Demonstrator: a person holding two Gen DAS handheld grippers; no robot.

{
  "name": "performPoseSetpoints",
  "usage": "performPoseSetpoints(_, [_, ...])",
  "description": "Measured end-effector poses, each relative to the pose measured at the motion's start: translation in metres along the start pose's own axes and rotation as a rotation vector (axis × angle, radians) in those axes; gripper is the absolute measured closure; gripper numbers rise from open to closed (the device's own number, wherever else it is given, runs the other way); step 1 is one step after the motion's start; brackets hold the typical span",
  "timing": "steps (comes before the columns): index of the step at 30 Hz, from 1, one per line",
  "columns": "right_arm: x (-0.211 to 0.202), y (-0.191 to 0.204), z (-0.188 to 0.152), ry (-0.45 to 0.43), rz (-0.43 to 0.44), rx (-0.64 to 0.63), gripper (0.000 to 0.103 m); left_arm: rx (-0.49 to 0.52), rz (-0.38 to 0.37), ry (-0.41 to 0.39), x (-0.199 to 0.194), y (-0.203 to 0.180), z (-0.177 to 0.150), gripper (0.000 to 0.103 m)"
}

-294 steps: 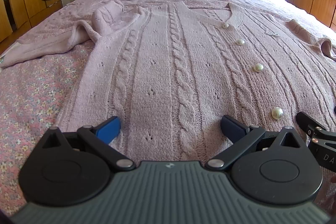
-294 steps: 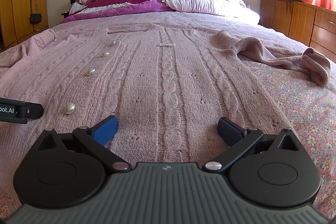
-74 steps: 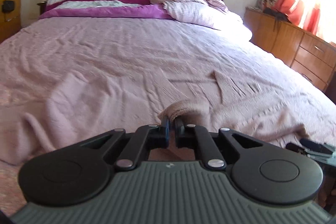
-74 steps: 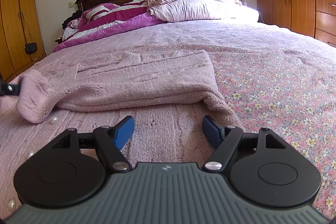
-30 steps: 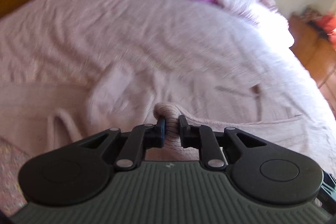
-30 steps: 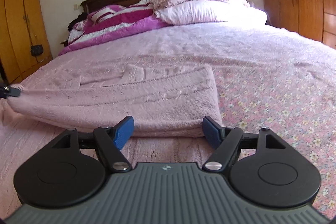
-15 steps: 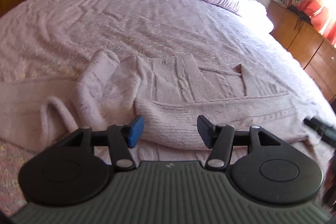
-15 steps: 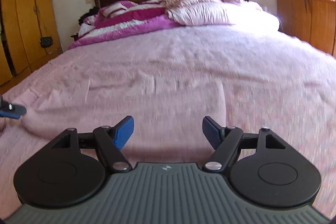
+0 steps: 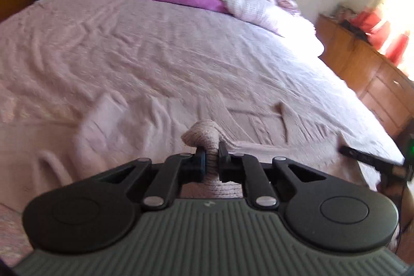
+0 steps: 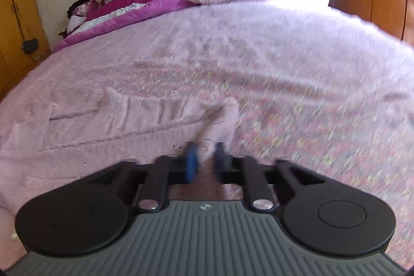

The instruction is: Fold small clothes

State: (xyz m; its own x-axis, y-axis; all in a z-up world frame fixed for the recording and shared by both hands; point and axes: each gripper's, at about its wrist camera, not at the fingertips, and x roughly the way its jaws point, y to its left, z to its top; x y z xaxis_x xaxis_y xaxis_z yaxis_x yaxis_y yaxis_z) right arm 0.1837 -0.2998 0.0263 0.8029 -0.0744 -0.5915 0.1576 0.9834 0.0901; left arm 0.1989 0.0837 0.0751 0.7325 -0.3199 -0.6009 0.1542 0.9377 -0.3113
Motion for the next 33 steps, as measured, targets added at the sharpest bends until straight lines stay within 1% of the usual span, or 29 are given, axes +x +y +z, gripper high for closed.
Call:
performPoseSetpoints(3, [0.003,0.007,-0.004,-0.009,-0.061,-0.039,0.092,-0.008,0.076,0.074,0.019,0.003,0.012,0.088])
performPoseSetpoints(5, [0.005,0.012,-0.006,-0.010,-0.083,-0.069,0.092,-0.020,0.124,0.139,0.034,0.009,0.010,0.079])
performPoseSetpoints(6, [0.005,0.015,-0.007,-0.010,-0.090,-0.082,0.091,-0.032,0.148,0.158,0.038,0.011,0.008,0.077])
performPoseSetpoints(7, [0.005,0.016,-0.007,-0.009,-0.096,-0.088,0.091,-0.041,0.151,0.169,0.040,0.013,0.006,0.077])
performPoseSetpoints(9, [0.004,0.014,-0.007,-0.008,-0.094,-0.081,0.091,-0.068,0.113,0.155,0.034,0.019,0.001,0.075])
performPoseSetpoints(11, [0.003,0.010,-0.004,-0.003,-0.079,-0.056,0.090,-0.074,0.094,0.131,0.023,0.019,-0.003,0.063])
performPoseSetpoints(14, [-0.009,0.007,0.001,-0.007,-0.075,-0.023,0.090,-0.029,0.087,0.082,0.005,0.008,-0.005,0.059])
performPoseSetpoints(16, [-0.024,0.009,0.002,-0.030,-0.056,-0.027,0.089,0.000,0.058,0.054,-0.003,0.000,-0.006,0.059])
performPoseSetpoints(18, [-0.040,0.014,0.003,-0.041,-0.017,-0.037,0.079,0.009,0.015,0.047,-0.004,-0.009,-0.009,0.059])
performPoseSetpoints(19, [-0.049,0.016,0.003,-0.041,-0.001,-0.036,0.076,0.013,-0.009,0.052,-0.001,-0.013,-0.011,0.059])
performPoseSetpoints(21, [-0.063,0.022,0.000,-0.039,0.041,-0.030,0.065,0.030,-0.033,0.073,0.010,-0.021,-0.018,0.059])
performPoseSetpoints(22, [-0.070,0.024,-0.002,-0.035,0.058,-0.025,0.062,0.038,-0.025,0.086,0.017,-0.023,-0.022,0.059])
performPoseSetpoints(23, [-0.076,0.026,-0.005,-0.033,0.073,-0.019,0.057,0.052,-0.008,0.097,0.024,-0.024,-0.026,0.059])
performPoseSetpoints(25, [-0.083,0.030,-0.011,-0.028,0.099,-0.027,0.052,0.077,0.055,0.112,0.040,-0.023,-0.033,0.059])
performPoseSetpoints(26, [-0.083,0.033,-0.015,-0.024,0.097,-0.040,0.049,0.080,0.074,0.111,0.045,-0.020,-0.035,0.059])
performPoseSetpoints(29, [-0.072,0.036,-0.030,0.012,0.061,-0.076,0.046,0.070,0.056,0.087,0.048,-0.015,-0.038,0.054])
performPoseSetpoints(31, [-0.059,0.032,-0.041,0.040,0.050,-0.054,0.043,0.063,0.045,0.080,0.048,-0.013,-0.038,0.052])
performPoseSetpoints(32, [-0.057,0.030,-0.046,0.019,0.051,-0.049,0.040,0.055,0.035,0.076,0.047,-0.011,-0.038,0.050])
performPoseSetpoints(33, [-0.056,0.030,-0.049,0.008,0.048,-0.050,0.038,0.048,0.022,0.072,0.046,-0.008,-0.039,0.050])
